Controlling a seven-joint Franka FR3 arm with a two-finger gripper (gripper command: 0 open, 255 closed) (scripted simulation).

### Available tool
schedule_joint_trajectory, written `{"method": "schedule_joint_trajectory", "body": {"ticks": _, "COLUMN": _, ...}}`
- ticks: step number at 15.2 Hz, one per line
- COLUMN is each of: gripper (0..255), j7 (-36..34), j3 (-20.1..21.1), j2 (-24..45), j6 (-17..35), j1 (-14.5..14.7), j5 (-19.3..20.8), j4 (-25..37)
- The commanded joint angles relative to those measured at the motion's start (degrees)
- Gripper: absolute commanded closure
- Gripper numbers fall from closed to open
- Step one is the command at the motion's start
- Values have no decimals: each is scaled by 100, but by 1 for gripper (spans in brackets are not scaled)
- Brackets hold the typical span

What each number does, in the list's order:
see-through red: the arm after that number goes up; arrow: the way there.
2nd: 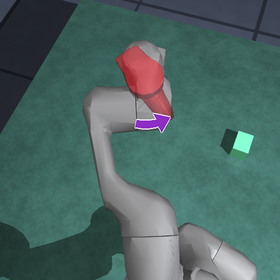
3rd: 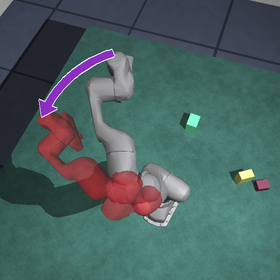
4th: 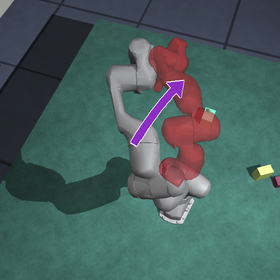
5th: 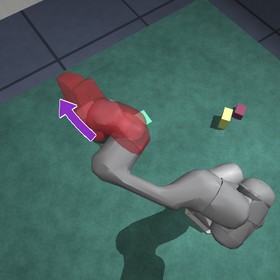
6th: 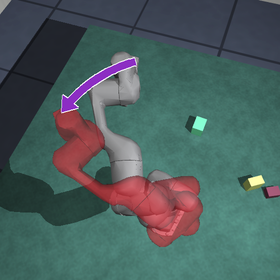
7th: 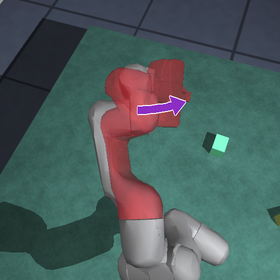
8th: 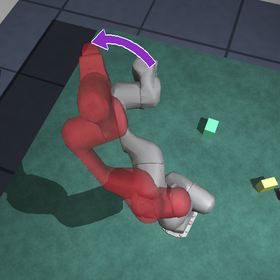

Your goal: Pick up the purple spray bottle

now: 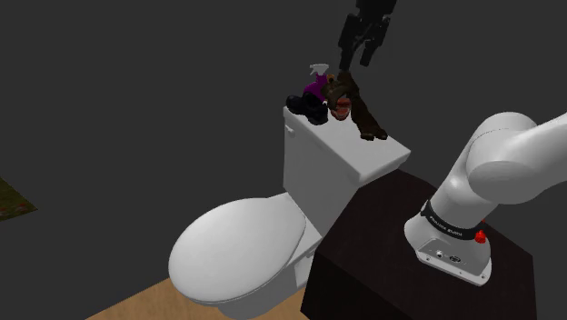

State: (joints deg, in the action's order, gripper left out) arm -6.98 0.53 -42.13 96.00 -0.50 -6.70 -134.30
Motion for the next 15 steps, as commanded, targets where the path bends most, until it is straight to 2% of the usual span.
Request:
{"method": "schedule_joint_trajectory", "body": {"ticks": 1, "gripper": 0, "j7": 0, "j3": 0, "j2": 0, "j6": 0, "j1": 0, "j5": 0, "j4": 0}}
{"method": "schedule_joint_trajectory", "body": {"ticks": 8, "gripper": 0, "j7": -856, "j3": -137, "j2": 1793, "j6": 164, "j1": -427, "j5": -89, "j4": 1173}}
{"method": "schedule_joint_trajectory", "body": {"ticks": 15, "gripper": 0, "j7": -1639, "j3": -421, "j2": 3424, "j6": 38, "j1": -782, "j5": -234, "j4": 2469}}
